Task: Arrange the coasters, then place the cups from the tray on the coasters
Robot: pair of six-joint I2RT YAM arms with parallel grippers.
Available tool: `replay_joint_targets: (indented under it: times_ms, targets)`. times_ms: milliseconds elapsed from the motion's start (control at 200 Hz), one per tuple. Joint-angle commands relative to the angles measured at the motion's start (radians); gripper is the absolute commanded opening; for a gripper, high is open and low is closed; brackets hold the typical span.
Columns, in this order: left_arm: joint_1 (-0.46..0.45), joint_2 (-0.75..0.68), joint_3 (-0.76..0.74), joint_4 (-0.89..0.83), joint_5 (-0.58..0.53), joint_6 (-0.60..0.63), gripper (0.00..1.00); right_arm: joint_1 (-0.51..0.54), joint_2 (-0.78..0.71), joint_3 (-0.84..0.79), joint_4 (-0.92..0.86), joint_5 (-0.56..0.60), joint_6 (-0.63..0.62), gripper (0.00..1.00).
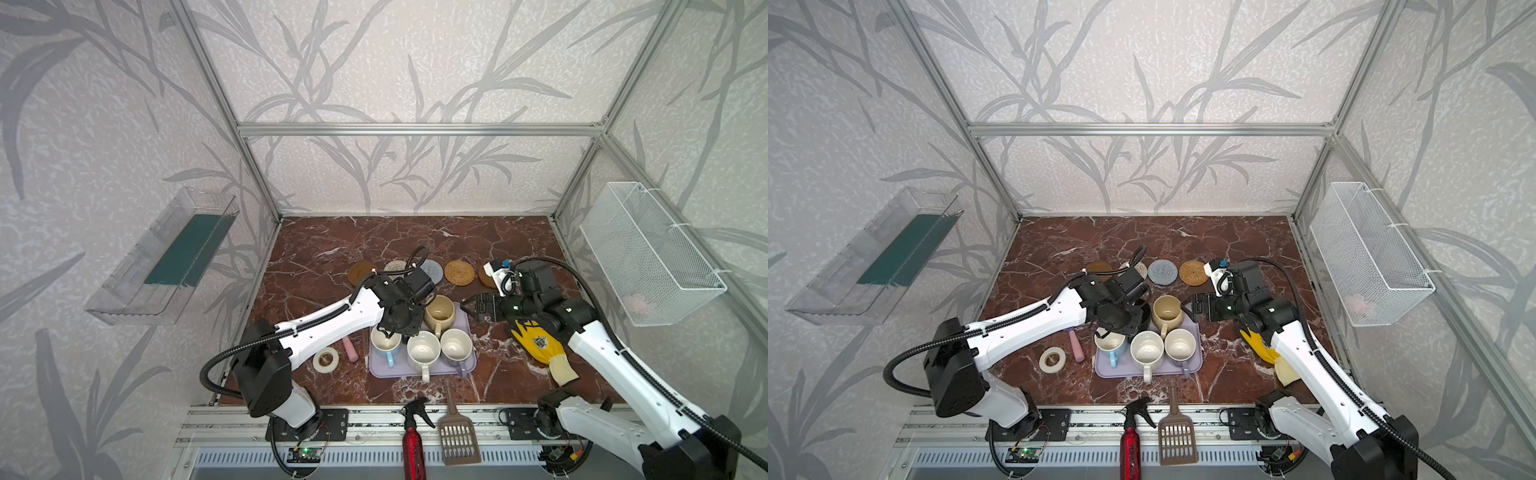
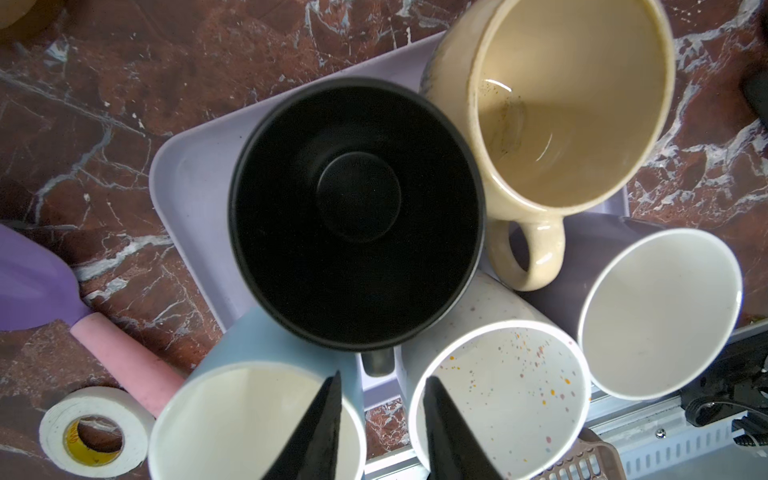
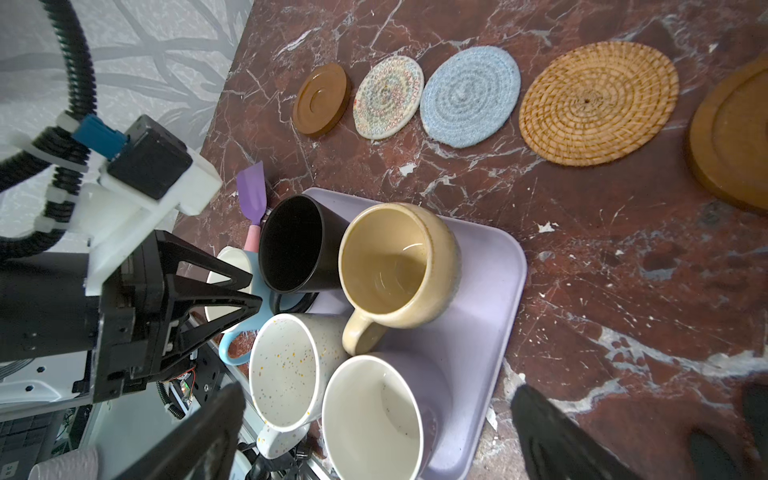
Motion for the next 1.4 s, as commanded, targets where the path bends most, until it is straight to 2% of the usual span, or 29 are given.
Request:
replay_joint_targets:
  times_ms: [0, 235, 685, 815, 1150, 1395]
  targets:
    - [-0.005, 0.024, 0.029, -0.038, -0.019, 0.005, 0.36, 0.003, -0.017, -0.017, 0.018, -0.003, 0.009, 0.99]
    - [-0.008, 0.049, 0.038, -0.044, -0.032, 0.002, 0.31, 0.003, -0.017, -0.030, 0.029, 0.000, 0.014, 0.99]
    - [-0.008, 0.105, 0.079, -0.062, -0.099, 0.003, 0.30, 0.003, -0.014, -0.052, 0.035, 0.012, 0.010, 0.99]
    - [-0.007, 0.111, 0.074, -0.059, -0.106, -0.002, 0.24, 0.003, -0.020, -0.057, 0.028, 0.017, 0.006, 0.99]
    - [-0.007, 0.102, 0.071, -0.048, -0.161, -0.022, 0.27, 0.003, -0.015, -0.073, 0.044, 0.022, 0.013, 0.99]
    - [-0.007, 0.107, 0.083, -0.045, -0.129, -0.016, 0.31, 0.003, -0.027, -0.087, 0.046, 0.025, 0.013, 0.99]
